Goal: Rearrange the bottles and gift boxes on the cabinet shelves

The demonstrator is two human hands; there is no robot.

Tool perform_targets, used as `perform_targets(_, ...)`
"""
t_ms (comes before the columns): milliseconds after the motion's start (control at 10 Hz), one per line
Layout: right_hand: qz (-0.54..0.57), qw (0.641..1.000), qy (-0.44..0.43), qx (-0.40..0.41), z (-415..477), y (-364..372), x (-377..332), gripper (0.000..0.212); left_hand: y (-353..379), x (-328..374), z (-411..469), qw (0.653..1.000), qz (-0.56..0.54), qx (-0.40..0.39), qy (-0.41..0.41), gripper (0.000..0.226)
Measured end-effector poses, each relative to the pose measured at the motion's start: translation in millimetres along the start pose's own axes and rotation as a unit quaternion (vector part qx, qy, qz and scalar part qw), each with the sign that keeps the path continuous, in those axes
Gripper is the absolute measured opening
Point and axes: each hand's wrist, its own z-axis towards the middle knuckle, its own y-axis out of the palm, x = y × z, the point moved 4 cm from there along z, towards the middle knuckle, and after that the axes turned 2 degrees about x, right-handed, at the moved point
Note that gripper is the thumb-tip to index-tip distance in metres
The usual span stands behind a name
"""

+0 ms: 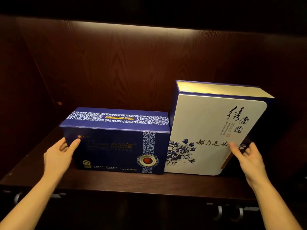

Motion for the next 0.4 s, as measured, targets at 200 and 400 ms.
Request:
perform_targets(200,-0.039,0.999,0.011,0.022,1.4,-13.4,3.3,0.058,-1.2,28.1,-16.7,0.999,-0.014,-0.016,0.025,0.055)
perform_targets(400,-0.007,0.976,-0.141,0.164,-6.4,-47.9,-54.4,0.069,-6.6,77.7,-28.1,0.991,0.007,0.067,0.118,0.092)
